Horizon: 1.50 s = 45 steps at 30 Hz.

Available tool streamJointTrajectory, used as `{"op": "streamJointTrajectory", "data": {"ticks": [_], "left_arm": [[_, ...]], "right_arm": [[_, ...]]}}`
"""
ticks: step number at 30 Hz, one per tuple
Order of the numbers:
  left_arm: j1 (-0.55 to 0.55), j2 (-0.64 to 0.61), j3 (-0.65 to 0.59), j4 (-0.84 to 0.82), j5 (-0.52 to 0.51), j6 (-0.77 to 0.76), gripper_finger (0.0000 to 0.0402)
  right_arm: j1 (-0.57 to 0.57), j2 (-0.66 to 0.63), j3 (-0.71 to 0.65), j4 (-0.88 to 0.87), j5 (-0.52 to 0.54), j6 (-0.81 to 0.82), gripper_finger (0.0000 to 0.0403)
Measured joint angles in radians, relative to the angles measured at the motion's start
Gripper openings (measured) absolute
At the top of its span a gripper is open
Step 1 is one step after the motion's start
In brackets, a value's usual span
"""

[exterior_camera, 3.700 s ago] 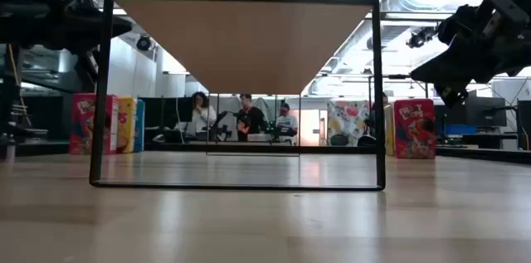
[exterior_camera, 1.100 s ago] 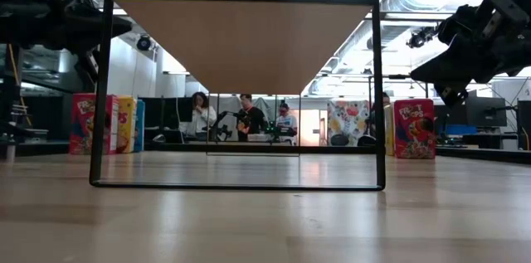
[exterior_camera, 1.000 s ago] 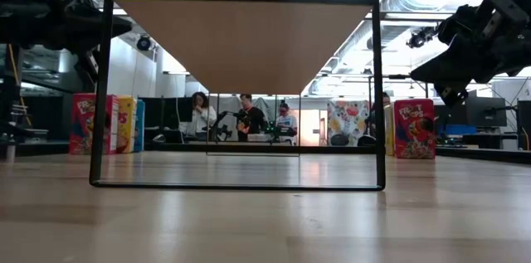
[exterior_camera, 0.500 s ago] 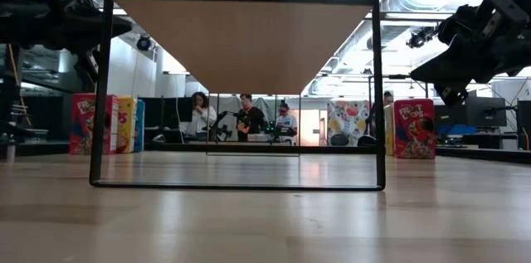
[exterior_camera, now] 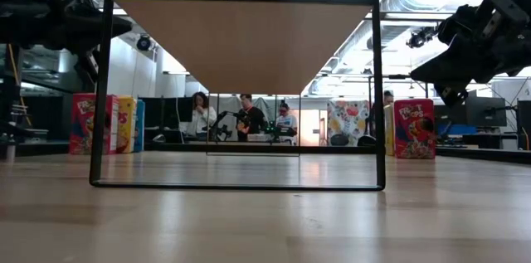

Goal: Stack cereal on shelf

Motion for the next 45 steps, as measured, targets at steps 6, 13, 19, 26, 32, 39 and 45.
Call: {"op": "streamJointTrajectory", "data": {"ticks": [6,13,19,26,32,39,45], "left_arm": [[0.0,0.0,0.0,0.0,0.0,0.0,0.0001],[0.0,0.0,0.0,0.0,0.0,0.0,0.0001],[0.001,0.0,0.0,0.005,-0.031,0.061,0.0001],[0.003,0.007,0.0,0.205,-0.385,0.167,0.0001],[0.027,0.162,0.004,0.721,-0.276,0.394,0.0001],[0.105,0.456,0.273,0.393,-0.372,0.542,0.0031],[0.209,0.69,0.723,-0.493,-0.504,0.483,0.0109]], "right_arm": [[0.0,0.0,0.0,0.0,0.0,0.0,0.0],[0.0,0.0,0.0,0.0,0.0,0.0,0.0],[0.0,0.0,0.0,0.0,0.0,0.0,0.0],[0.0,0.0,0.0,0.0,0.0,0.0,0.0],[0.0,0.0,0.0,0.0,0.0,0.0,0.0],[0.0,0.0,0.0,0.0,0.0,0.0,0.0],[0.0,0.0,0.0,0.0,0.0,0.0,0.0]]}}
